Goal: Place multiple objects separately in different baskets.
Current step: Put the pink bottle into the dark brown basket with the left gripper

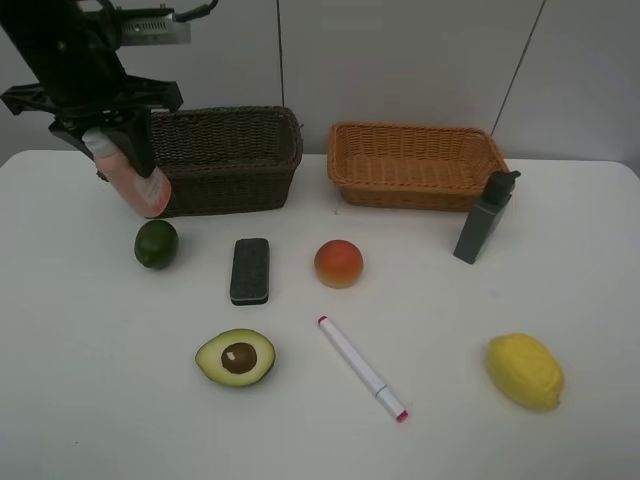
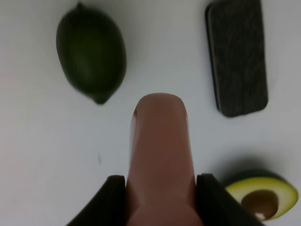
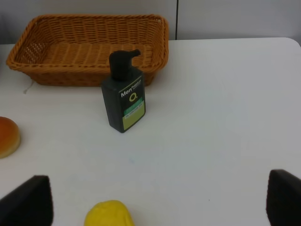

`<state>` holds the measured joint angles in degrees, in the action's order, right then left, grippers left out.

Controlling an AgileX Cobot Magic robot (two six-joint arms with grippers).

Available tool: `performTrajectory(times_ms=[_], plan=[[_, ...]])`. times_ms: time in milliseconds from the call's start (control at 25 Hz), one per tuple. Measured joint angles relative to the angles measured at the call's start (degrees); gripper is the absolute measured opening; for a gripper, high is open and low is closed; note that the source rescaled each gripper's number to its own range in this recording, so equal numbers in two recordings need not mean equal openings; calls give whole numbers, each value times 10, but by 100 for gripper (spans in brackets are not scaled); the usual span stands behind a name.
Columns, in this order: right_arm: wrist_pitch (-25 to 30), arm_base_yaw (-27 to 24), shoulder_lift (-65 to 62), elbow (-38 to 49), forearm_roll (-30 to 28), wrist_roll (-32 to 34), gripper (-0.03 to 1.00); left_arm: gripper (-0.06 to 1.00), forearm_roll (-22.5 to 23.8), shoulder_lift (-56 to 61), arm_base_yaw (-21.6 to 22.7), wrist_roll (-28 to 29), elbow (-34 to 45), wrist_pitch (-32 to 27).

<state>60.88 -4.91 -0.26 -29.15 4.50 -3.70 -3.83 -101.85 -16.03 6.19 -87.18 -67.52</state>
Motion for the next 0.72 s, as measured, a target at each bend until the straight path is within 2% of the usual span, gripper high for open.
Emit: performTrajectory(times_ms=[280,600,640,680,720], plan=[[0,0,0,0,0,0,100,0,1,-139,11,5,-213,-9],[0,0,0,0,0,0,100,1,10,-321,83,33,-383,-5],[0,0,0,0,0,0,100,6,12,-339,88,34,-397,-5],[0,0,0,0,0,0,100,16,14,-353,91,34,-406,-5],[0,0,0,0,0,0,100,33,16,-363,92,35,-414,-5]])
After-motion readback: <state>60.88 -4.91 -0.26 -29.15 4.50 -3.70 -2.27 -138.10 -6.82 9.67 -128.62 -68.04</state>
